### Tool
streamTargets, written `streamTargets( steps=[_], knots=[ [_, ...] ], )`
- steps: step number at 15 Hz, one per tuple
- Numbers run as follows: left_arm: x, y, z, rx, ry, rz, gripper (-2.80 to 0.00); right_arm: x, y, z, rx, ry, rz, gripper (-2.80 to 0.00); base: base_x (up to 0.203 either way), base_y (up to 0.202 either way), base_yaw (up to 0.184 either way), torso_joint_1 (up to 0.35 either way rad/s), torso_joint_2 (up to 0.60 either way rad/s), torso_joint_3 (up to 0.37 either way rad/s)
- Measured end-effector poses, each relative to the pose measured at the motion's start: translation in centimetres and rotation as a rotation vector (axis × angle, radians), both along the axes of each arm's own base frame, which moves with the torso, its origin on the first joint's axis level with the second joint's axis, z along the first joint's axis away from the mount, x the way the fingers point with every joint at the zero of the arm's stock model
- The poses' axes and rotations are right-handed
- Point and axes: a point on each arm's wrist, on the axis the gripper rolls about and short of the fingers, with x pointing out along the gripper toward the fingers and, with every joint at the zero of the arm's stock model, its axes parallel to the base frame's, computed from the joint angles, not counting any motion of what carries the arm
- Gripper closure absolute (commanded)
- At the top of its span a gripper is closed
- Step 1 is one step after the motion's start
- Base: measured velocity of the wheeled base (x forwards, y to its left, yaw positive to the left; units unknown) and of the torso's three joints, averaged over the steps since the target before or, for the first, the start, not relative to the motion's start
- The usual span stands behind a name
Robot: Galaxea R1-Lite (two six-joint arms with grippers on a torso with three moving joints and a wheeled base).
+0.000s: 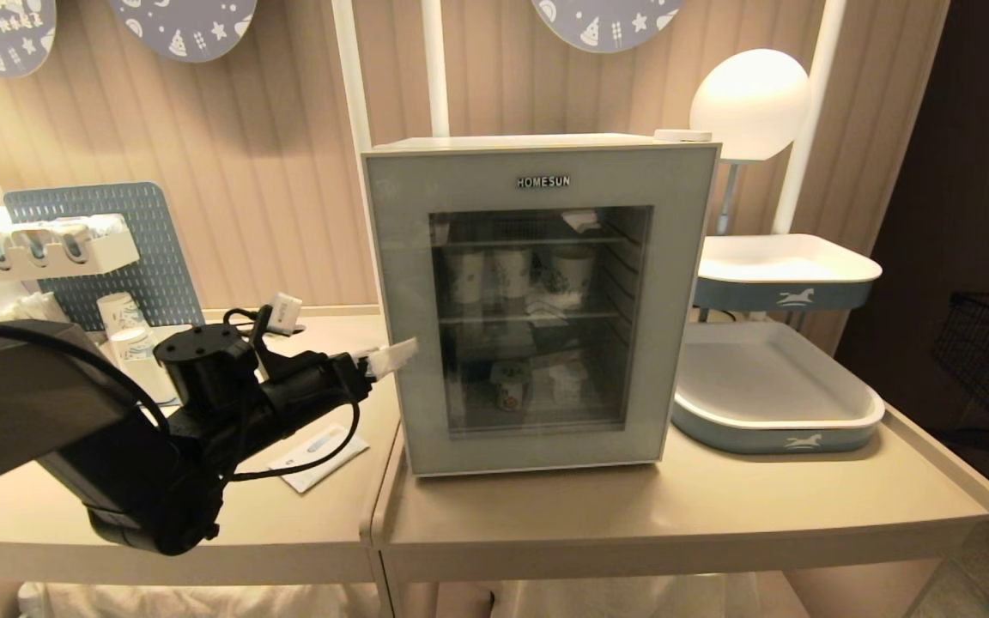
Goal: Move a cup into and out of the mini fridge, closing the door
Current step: Open the freezer door
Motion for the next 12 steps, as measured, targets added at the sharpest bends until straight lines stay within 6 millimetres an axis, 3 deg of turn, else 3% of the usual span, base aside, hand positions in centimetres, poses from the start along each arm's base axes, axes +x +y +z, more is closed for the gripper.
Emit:
streamTargets(
  steps=[7,12],
  knots=[
    [0.5,-2.7,-0.5,-0.004,0.010,-0.072,-2.80,0.0,0.0,0.0,-0.001,0.000,0.000,0.00,0.000,0.000,0.000,0.000,0.00,0.000],
    [-1.4,-2.7,0.3,-0.022,0.035,-0.191,-2.80,0.0,0.0,0.0,-0.001,0.000,0.000,0.00,0.000,0.000,0.000,0.000,0.00,0.000]
  ],
)
